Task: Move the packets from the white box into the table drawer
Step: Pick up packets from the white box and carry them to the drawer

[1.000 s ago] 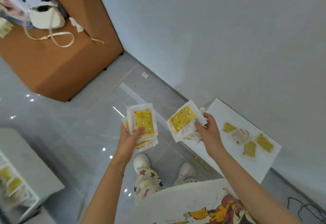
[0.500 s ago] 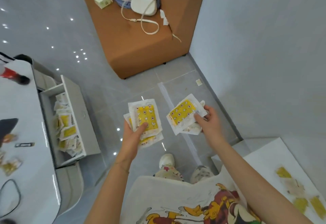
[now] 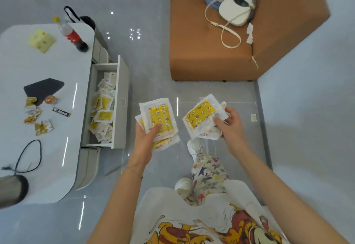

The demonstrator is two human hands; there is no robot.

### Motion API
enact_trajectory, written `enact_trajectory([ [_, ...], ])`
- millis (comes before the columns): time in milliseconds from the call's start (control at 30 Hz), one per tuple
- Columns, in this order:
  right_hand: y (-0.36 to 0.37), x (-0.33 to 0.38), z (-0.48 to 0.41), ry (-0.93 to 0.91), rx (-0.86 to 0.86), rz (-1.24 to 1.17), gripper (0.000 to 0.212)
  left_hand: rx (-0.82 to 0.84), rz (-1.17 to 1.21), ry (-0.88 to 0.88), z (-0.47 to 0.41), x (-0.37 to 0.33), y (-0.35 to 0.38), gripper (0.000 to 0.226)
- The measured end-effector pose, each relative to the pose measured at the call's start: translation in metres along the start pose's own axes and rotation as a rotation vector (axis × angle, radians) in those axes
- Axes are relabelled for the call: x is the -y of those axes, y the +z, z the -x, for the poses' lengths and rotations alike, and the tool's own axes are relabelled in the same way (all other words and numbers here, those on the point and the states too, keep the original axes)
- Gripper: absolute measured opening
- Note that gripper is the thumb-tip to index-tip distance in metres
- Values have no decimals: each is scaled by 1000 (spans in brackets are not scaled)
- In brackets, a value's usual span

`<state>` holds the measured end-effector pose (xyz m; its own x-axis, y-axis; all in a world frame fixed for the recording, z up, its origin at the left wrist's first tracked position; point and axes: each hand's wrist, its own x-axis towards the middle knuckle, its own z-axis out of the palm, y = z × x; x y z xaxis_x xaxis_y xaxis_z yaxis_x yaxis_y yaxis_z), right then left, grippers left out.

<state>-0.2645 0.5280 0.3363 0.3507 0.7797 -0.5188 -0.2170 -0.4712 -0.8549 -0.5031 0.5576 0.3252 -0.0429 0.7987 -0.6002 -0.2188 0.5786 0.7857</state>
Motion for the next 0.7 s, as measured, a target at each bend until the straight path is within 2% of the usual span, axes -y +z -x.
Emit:
enact_trajectory([
  [200,46,36,-64,18,170,89,32,-148,160,35,-36,-25,-6,48],
  [367,88,59,-103,52,327,216,36,-356,307,26,-47,-35,-19,41],
  [467,117,68,-124,47,415,284,36,-460,393,46,-50,-36,-34,50],
  [700,196,83,-154,19,522,370,37,-597,523,37,-60,-39,-76,49],
])
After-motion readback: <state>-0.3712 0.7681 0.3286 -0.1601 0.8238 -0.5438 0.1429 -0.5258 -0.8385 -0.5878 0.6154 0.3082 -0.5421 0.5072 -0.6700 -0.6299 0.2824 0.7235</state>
